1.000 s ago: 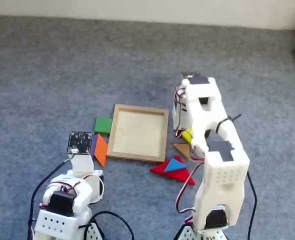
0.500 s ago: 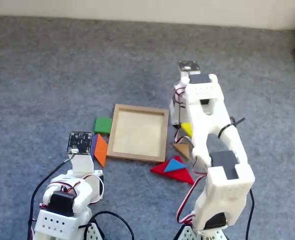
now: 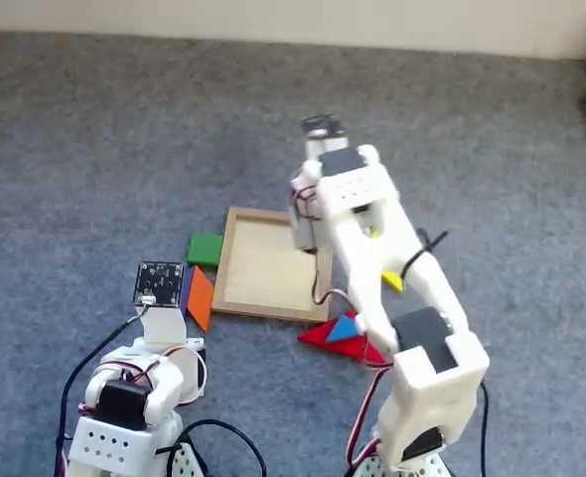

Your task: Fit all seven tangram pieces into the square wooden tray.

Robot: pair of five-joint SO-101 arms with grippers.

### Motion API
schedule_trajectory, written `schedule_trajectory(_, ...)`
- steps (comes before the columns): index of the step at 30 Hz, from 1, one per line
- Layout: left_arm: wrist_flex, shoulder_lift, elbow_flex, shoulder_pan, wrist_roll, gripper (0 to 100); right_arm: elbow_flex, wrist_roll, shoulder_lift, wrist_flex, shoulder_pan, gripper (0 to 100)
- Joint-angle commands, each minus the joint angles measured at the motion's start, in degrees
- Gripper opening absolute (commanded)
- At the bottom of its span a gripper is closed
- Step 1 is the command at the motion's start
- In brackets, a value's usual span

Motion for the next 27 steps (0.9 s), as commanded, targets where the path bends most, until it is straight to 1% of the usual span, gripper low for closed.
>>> schedule_trajectory(1,0.3,-2.4,1.2,-0.5,-0.1,1,-3.5,-0.2,-3.4,0.0,6.1,29.3)
schedule_trajectory(4,0.3,-2.4,1.2,-0.5,-0.1,1,-2.2,2.5,-2.9,-1.7,8.9,34.9)
schedule_trajectory(9,0.3,-2.4,1.2,-0.5,-0.1,1,-0.3,3.2,4.9,-5.8,9.2,35.1)
schedule_trajectory(17,0.3,-2.4,1.2,-0.5,-0.1,1,-12.2,2.9,16.4,-5.1,9.3,35.1)
schedule_trajectory(23,0.3,-2.4,1.2,-0.5,-0.1,1,-12.5,2.9,18.7,-5.0,10.3,35.0)
schedule_trajectory(27,0.3,-2.4,1.2,-0.5,-0.1,1,-12.9,2.9,18.9,-1.8,11.5,35.0)
